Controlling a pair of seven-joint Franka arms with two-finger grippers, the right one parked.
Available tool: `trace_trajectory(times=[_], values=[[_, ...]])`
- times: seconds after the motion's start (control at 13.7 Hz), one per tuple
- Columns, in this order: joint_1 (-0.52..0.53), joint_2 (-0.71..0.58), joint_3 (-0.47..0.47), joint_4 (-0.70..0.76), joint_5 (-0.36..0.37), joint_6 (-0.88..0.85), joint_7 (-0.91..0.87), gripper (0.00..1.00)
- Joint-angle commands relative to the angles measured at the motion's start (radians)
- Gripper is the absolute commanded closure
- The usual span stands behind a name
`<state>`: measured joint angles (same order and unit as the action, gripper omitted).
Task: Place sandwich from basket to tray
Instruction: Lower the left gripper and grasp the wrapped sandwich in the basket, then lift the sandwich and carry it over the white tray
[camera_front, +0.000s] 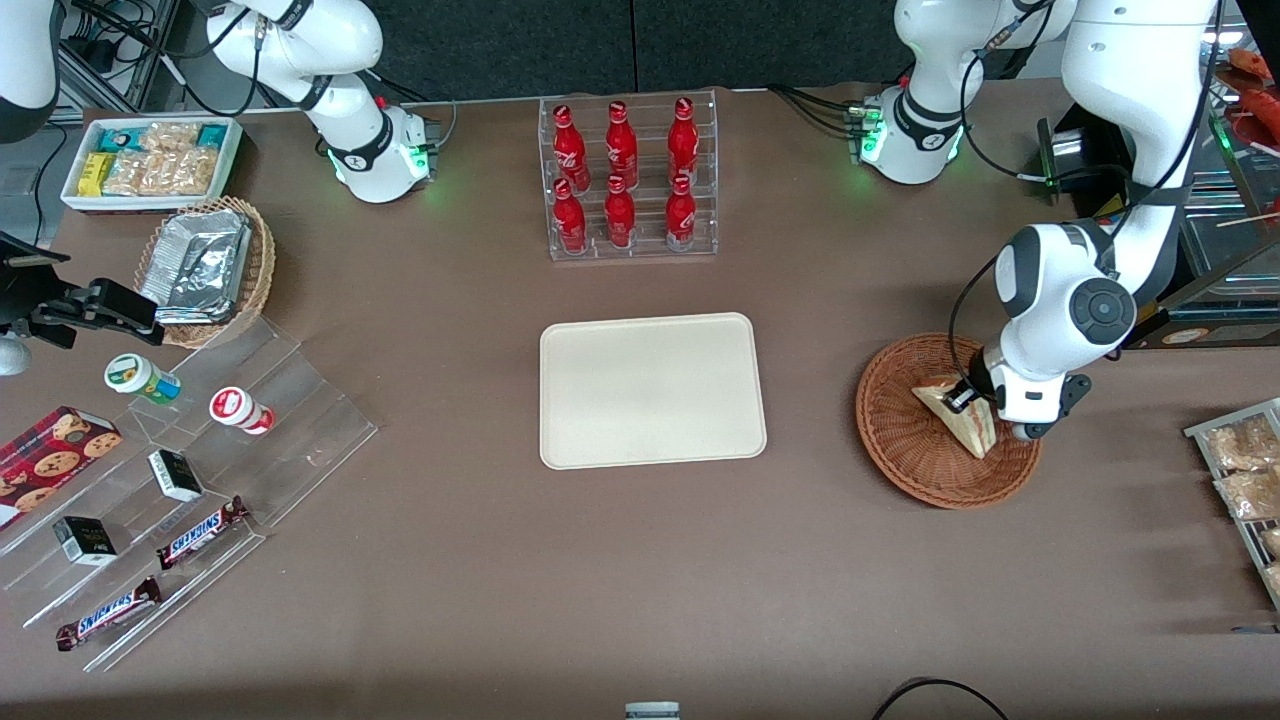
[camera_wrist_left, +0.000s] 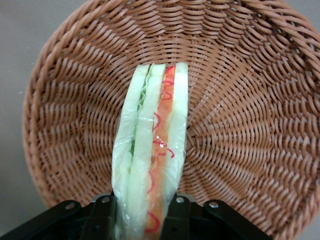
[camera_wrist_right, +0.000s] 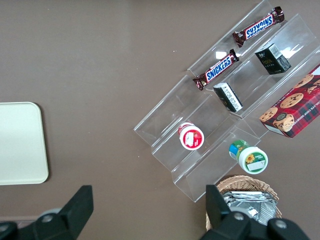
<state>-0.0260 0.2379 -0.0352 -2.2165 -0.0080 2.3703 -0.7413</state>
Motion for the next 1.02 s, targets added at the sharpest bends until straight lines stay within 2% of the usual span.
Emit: trace_trajectory(times=[0.0, 0.15, 0.29, 0.66, 0.95], values=[[-0.015, -0.061, -0.005, 0.053, 0.049, -0.141, -0.013, 1.00], [-0.046, -0.055, -0.034, 0.128, 0.080, -0.238, -0.007, 1.00], [-0.135, -0.049, -0.034, 0.194, 0.079, -0.298, -0.016, 1.00], [-0.362, -0.009, -0.035, 0.288, 0.062, -0.299, -0.070, 1.00], [-0.512, 0.134, -0.037, 0.444, 0.062, -0.298, -0.162, 1.00]])
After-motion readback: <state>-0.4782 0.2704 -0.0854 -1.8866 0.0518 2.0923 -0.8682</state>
